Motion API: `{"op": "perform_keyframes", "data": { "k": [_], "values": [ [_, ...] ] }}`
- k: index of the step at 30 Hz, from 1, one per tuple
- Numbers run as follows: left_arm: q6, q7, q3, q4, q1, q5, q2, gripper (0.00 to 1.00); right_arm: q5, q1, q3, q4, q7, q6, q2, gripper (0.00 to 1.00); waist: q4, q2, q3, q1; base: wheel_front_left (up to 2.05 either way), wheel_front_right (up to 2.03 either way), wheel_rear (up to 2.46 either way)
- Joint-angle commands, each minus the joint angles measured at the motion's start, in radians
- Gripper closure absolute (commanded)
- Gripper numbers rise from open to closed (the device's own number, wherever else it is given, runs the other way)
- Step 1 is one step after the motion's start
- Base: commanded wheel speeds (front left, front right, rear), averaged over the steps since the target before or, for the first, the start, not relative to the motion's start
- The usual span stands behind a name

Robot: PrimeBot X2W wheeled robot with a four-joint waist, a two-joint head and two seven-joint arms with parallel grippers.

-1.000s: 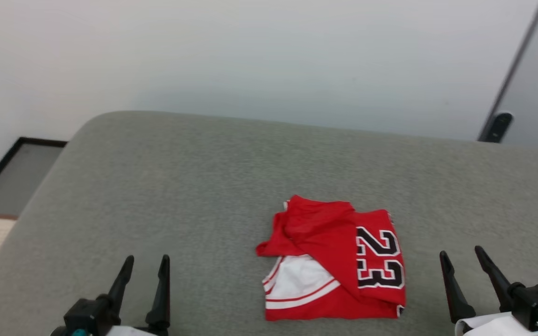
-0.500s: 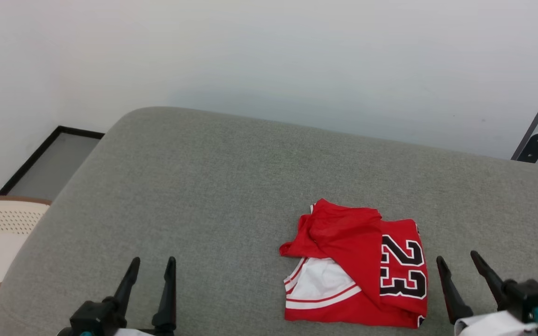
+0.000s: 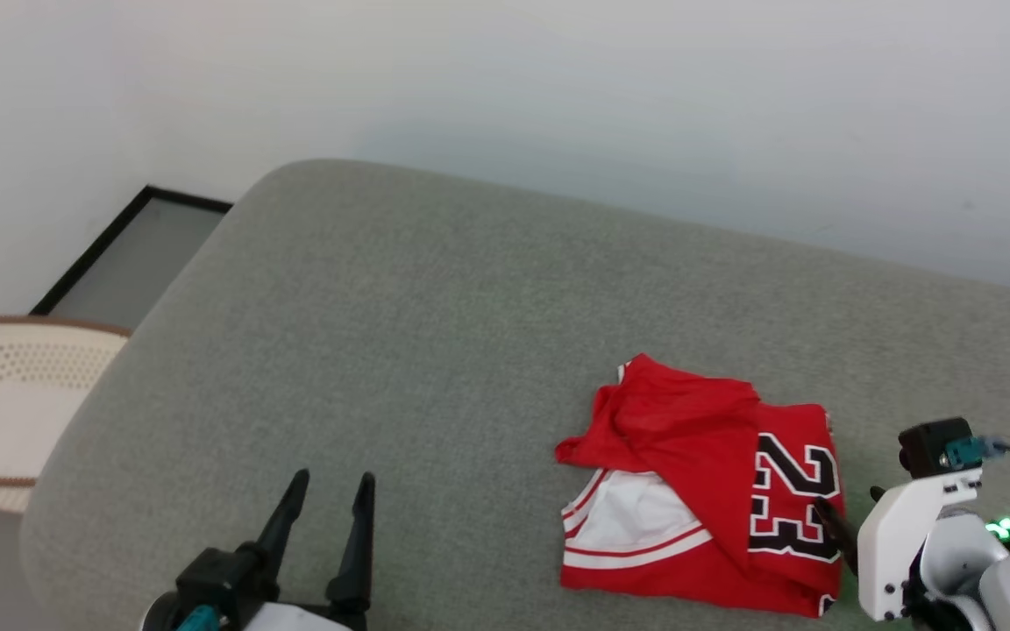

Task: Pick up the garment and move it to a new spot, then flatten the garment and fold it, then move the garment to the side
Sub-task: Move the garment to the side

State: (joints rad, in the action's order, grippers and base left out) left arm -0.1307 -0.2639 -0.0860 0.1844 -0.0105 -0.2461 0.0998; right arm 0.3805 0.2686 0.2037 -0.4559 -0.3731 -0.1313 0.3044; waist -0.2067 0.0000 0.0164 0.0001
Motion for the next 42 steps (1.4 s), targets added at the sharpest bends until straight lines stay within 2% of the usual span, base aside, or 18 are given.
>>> {"op": "perform_keyframes", "data": {
  "k": [1,7,14,15,16,17,20,26,42],
  "values": [
    [0.0,0.0,-0.001,0.001,0.014,-0.002,-0.002,0.0,0.007,0.012,0.002,-0.004,-0.011,0.001,0.003,0.0,-0.026,0.0,-0.027,-0.0001,0.0,0.0,0.0],
    [0.0,0.0,-0.033,0.016,0.055,-0.02,-0.018,0.0,-0.014,0.095,-0.017,-0.044,-0.273,0.001,-0.01,0.0,-0.08,0.0,-0.094,-0.0001,0.0,0.0,0.0],
    [0.0,0.0,-0.06,0.035,0.088,-0.032,-0.029,0.0,-0.049,0.132,-0.023,-0.061,-0.404,0.001,-0.036,0.0,-0.114,0.0,-0.133,-0.0001,0.0,0.0,0.0],
    [0.0,0.0,-0.064,0.04,0.094,-0.037,-0.032,0.0,-0.06,0.136,-0.032,-0.061,-0.422,0.001,-0.047,0.59,-0.122,0.0,-0.139,-0.0001,0.0,0.0,0.0],
    [0.0,0.0,-0.064,0.04,0.094,-0.037,-0.032,0.0,-0.06,0.136,-0.032,-0.061,-0.422,0.001,-0.047,0.59,-0.122,0.0,-0.139,-0.0001,0.0,0.0,0.0],
    [0.0,0.0,-0.068,0.043,0.097,-0.039,-0.034,0.0,-0.058,0.138,-0.028,-0.059,-0.429,0.001,-0.053,1.0,-0.126,0.0,-0.141,-0.0001,0.0,0.0,0.0],
    [0.0,0.0,-0.07,0.048,0.106,-0.043,-0.036,0.0,-0.034,0.136,-0.017,-0.052,-0.451,0.0,-0.052,1.0,-0.132,0.0,-0.141,-0.0001,0.0,0.0,0.0],
    [0.0,0.0,-0.057,0.056,0.1,-0.053,-0.037,0.0,-0.002,0.152,-0.014,-0.009,-0.46,0.001,0.003,1.0,-0.122,0.0,-0.125,-0.0001,0.0,0.0,0.0],
    [0.0,0.0,-0.056,0.057,0.075,-0.052,-0.017,0.0,0.019,0.247,-0.012,0.035,-0.375,0.001,0.129,1.0,-0.037,0.0,-0.067,-0.0001,0.0,0.0,0.0]
  ]
}}
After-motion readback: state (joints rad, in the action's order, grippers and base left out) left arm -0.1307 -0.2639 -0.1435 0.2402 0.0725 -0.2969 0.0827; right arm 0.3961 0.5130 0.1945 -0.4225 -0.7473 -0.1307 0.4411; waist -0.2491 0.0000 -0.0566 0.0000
